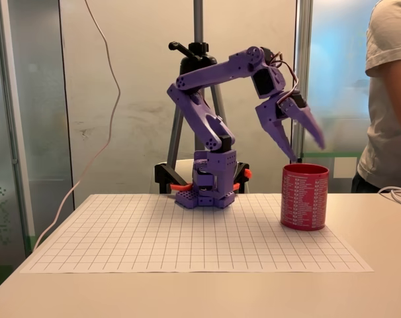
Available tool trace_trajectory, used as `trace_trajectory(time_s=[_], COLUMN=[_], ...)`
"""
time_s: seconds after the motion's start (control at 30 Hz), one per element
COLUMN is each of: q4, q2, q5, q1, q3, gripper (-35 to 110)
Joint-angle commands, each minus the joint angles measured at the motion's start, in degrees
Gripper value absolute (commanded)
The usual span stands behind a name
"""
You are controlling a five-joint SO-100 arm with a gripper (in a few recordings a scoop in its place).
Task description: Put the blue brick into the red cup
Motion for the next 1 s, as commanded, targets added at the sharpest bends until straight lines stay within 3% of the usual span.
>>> trace_trajectory(time_s=[0.0, 0.27, 0.47, 0.67, 0.8, 0.97], q4=[0.1, -1.8, -17.1, -20.1, -18.2, -9.8], q2=[2.5, 3.0, 2.9, 8.9, 21.4, 39.6], q5=[0.5, -1.0, -1.6, 0.0, -0.8, -3.3], q1=[-0.8, 3.4, 27.9, 50.1, 60.9, 63.0], q3=[-1.1, -0.5, 0.0, -3.4, -3.3, -2.3], gripper=[0, 0, 0, 0, 0, 0])
